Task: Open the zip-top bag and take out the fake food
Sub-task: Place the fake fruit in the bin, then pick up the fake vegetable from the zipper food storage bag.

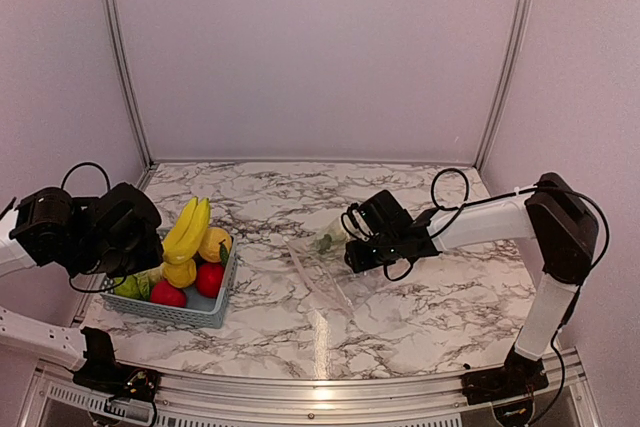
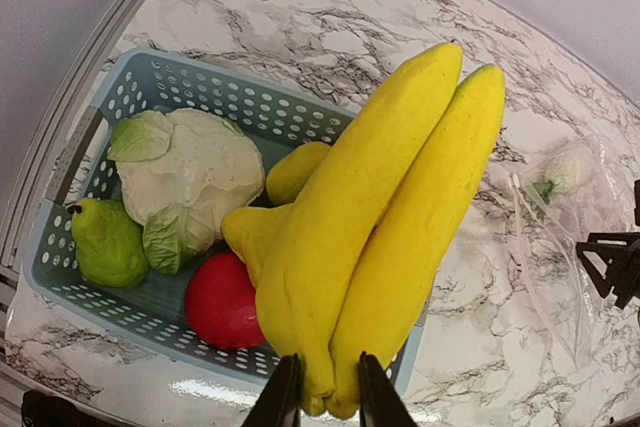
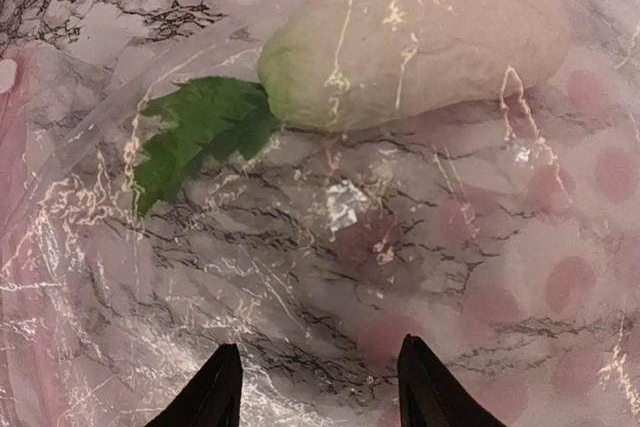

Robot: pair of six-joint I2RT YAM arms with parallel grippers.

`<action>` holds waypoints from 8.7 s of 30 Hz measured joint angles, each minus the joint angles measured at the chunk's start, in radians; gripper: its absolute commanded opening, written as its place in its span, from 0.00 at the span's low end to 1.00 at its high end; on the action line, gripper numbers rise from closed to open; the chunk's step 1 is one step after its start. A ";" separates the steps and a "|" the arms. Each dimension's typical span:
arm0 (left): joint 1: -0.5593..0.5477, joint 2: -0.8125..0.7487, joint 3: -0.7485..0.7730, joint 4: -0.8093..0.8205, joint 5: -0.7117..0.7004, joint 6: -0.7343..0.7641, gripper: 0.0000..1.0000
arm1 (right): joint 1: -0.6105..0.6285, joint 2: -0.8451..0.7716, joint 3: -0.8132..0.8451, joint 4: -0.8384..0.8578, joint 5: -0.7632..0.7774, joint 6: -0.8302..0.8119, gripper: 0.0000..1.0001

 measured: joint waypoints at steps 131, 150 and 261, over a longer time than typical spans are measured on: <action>0.126 0.473 -0.145 1.010 0.461 0.330 0.94 | 0.226 0.048 0.237 -0.266 0.101 -0.010 0.50; 0.126 0.591 -0.150 1.186 0.564 0.249 0.49 | 0.227 0.060 0.296 -0.298 0.136 0.036 0.03; 0.068 0.993 0.131 1.215 0.508 0.257 0.22 | -0.248 0.221 0.483 -0.181 -0.052 -0.047 0.34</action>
